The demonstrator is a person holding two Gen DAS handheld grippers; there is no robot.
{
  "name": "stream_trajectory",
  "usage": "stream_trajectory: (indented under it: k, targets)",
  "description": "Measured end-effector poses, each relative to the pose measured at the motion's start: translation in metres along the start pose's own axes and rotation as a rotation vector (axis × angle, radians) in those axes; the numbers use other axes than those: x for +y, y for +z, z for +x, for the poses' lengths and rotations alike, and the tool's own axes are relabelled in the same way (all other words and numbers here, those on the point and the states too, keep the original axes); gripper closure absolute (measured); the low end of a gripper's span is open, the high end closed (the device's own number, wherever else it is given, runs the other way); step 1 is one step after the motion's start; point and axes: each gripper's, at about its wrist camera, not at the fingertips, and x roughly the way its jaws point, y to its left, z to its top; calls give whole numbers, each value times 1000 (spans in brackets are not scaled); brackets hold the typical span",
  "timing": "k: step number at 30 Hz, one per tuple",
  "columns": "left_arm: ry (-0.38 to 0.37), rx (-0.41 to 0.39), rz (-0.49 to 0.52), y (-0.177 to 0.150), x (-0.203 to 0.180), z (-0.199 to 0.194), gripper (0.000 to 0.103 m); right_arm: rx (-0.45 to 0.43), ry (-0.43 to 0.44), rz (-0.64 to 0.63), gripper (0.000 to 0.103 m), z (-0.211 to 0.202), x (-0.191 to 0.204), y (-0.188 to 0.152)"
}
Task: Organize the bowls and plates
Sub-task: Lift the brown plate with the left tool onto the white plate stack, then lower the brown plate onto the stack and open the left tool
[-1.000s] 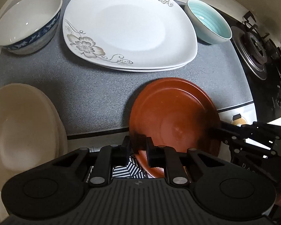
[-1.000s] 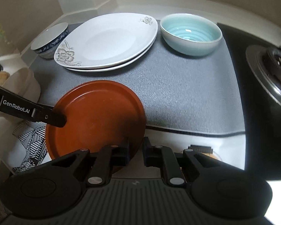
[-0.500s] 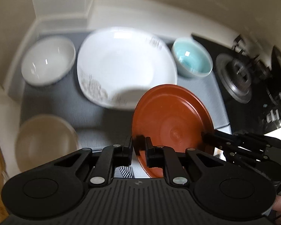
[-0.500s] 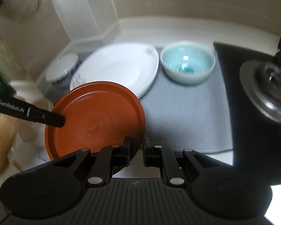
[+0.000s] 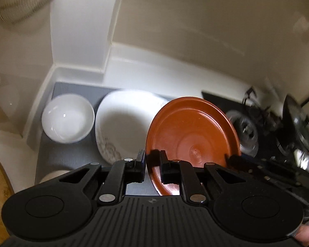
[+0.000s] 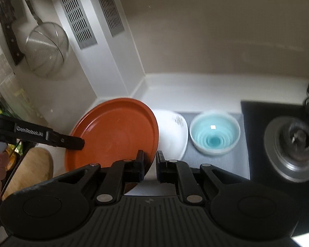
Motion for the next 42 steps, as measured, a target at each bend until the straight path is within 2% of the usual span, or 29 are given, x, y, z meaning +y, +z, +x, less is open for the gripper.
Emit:
stream_trajectory:
  k: [4, 7, 14, 19, 23, 30, 33, 37, 42]
  targets:
    - [0, -101, -6, 16, -2, -29, 89, -76, 15, -26, 91, -14, 13, 24]
    - [-2, -143, 3, 26, -3, -35, 89, -108, 21, -51, 91, -15, 16, 35]
    - [98, -37, -29, 33, 3, 17, 88, -55, -2, -1, 91, 30, 6, 33]
    - [204, 8, 12, 29, 8, 62, 88, 26, -20, 31, 92, 74, -4, 15]
    - [260, 49, 15, 23, 19, 95, 88, 70, -44, 24, 92, 107, -7, 3]
    - [271, 107, -11, 21, 35, 138, 90, 118, -70, 51, 92, 153, -22, -5]
    - [263, 127, -13, 19, 39, 154, 92, 137, -110, -6, 91, 167, -20, -7]
    - [321, 145, 34, 15, 36, 175, 93, 158, -120, -42, 91, 179, -18, -10]
    - [335, 133, 51, 15, 35, 182, 94, 183, -114, -4, 88, 187, -27, -12]
